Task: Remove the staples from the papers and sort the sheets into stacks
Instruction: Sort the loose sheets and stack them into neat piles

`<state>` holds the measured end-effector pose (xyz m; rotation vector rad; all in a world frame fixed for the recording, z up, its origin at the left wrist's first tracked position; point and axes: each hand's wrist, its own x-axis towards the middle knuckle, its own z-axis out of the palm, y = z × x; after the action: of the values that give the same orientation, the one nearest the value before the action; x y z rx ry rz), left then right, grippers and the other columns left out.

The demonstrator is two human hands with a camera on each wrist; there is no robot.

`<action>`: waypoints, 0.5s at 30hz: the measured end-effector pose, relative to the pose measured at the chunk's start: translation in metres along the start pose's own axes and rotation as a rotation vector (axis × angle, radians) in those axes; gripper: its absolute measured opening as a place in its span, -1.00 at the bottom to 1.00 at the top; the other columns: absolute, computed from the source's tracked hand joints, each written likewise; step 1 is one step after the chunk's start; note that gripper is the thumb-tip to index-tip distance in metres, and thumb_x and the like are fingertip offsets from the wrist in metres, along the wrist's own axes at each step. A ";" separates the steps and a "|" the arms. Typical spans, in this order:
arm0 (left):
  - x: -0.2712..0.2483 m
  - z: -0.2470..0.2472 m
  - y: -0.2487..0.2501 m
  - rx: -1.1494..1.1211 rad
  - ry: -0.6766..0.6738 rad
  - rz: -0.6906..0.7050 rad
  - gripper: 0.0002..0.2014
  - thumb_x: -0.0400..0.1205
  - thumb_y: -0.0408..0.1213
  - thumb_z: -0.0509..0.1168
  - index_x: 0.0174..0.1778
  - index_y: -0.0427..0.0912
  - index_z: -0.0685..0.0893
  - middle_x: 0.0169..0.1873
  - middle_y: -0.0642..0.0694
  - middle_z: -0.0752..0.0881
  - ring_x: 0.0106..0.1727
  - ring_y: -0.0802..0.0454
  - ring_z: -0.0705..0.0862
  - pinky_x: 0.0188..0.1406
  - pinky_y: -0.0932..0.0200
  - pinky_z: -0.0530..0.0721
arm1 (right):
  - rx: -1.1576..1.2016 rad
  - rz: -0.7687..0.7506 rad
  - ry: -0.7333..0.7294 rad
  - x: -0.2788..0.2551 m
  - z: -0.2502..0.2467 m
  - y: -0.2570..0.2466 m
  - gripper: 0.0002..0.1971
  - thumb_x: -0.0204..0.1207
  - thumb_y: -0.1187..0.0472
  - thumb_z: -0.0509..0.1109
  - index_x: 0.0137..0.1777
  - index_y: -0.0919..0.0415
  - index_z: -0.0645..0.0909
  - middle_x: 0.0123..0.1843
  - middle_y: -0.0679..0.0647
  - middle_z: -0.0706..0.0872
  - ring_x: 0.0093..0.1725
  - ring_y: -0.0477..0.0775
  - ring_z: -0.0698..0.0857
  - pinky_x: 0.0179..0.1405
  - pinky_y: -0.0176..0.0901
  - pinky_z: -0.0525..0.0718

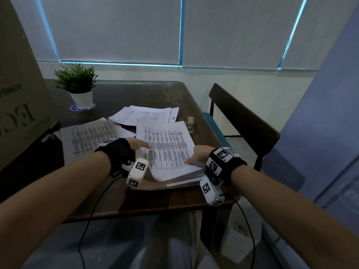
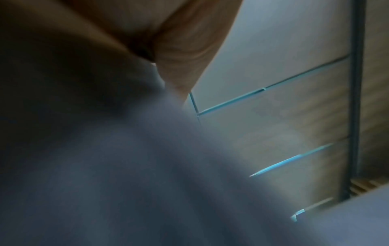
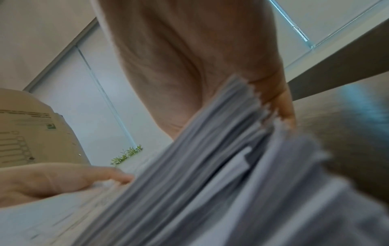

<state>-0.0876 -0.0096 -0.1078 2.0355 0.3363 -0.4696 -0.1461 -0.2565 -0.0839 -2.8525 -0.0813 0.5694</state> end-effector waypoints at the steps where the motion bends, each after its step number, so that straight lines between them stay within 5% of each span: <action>1: 0.000 0.002 0.001 -0.028 -0.001 0.014 -0.55 0.49 -0.23 0.46 0.25 -0.31 0.55 0.26 -0.29 0.61 0.22 -0.31 0.63 0.26 -0.22 0.60 | -0.013 -0.005 -0.002 0.001 0.001 0.000 -0.41 0.68 -0.12 0.28 0.38 0.44 0.54 0.35 0.30 0.67 0.33 0.26 0.66 0.30 0.01 0.60; 7: -0.041 0.015 -0.003 -0.273 0.097 0.187 -0.61 0.48 -0.48 0.46 0.23 -0.37 0.61 0.14 -0.33 0.72 0.12 -0.29 0.71 0.19 -0.26 0.65 | 0.219 -0.022 -0.046 0.003 0.003 0.012 -0.51 0.59 -0.08 0.43 0.25 0.38 0.60 0.08 0.12 0.74 0.09 0.13 0.68 0.02 -0.11 0.55; 10: -0.070 0.016 -0.010 -0.459 0.091 0.366 -0.52 0.49 -0.60 0.37 0.30 -0.22 0.47 0.15 -0.24 0.70 0.12 -0.25 0.71 0.16 -0.27 0.65 | 0.598 0.003 0.013 0.003 0.001 0.022 -0.33 0.26 -0.29 0.60 0.01 0.35 0.63 -0.21 0.07 0.70 -0.18 0.03 0.64 -0.07 -0.19 0.53; 12: -0.089 0.009 -0.009 -0.534 0.039 0.483 -0.45 0.50 -0.59 0.36 0.38 -0.16 0.42 0.15 -0.21 0.71 0.13 -0.22 0.73 0.13 -0.28 0.67 | 1.103 -0.058 -0.025 0.006 0.002 0.024 -0.09 -0.01 -0.28 0.72 0.23 0.33 0.64 0.07 0.16 0.80 0.09 0.12 0.76 0.26 0.02 0.61; 15: -0.108 -0.008 0.006 -0.542 0.026 0.653 -0.46 0.54 -0.52 0.33 0.41 -0.09 0.38 0.16 -0.18 0.71 0.10 -0.15 0.75 -0.02 -0.17 0.75 | 1.505 -0.297 -0.037 -0.002 -0.017 0.010 -0.16 0.14 -0.02 0.71 0.44 0.21 0.53 0.31 0.28 0.73 0.31 0.33 0.70 0.39 0.41 0.55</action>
<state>-0.1796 -0.0097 -0.0497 1.5017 -0.1817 0.0578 -0.1413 -0.2705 -0.0701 -1.3339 -0.0447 0.3455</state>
